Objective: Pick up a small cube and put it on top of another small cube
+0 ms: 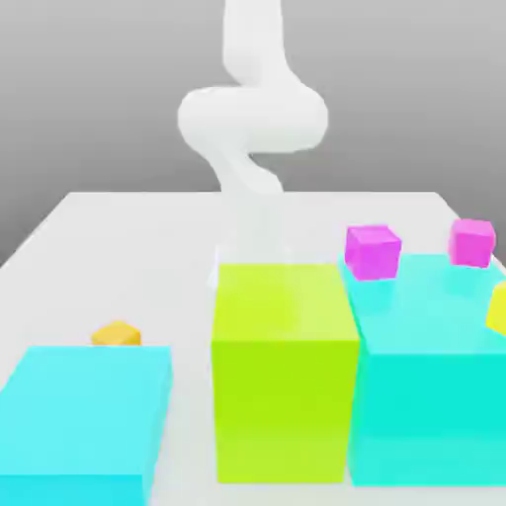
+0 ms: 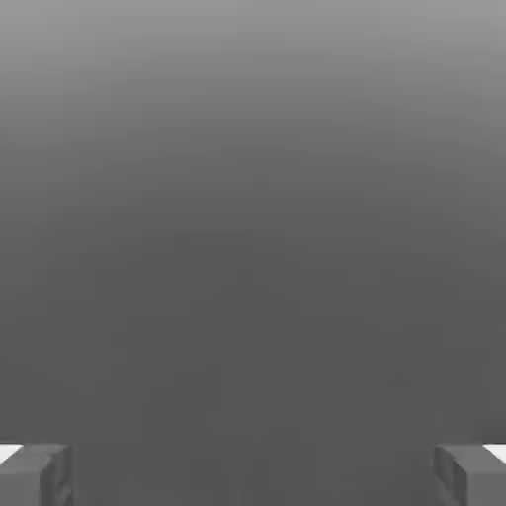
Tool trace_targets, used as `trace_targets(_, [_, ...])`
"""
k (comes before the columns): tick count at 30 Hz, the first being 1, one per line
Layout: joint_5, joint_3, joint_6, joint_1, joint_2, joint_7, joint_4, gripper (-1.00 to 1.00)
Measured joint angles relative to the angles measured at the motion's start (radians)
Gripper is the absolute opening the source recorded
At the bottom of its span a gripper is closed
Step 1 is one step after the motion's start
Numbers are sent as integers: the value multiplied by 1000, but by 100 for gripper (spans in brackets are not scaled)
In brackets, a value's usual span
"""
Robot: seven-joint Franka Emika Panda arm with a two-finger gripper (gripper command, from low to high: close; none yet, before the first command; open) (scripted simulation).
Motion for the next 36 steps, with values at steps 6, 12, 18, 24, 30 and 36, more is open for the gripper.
trace_targets(6, [-42, -107, 147, -111, 162, -6, -196, 0])
trace_targets(12, [-93, -210, 298, -234, 331, -4, -401, 0])
trace_targets(18, [-213, -312, 522, -407, 621, 40, -587, 0])
trace_targets(24, [-303, -335, 664, -438, 809, 104, -578, 0])
trace_targets(30, [-193, -74, 781, -668, 942, 27, -564, 0])
trace_targets(36, [-193, -25, 795, -716, 958, 28, -562, -100])
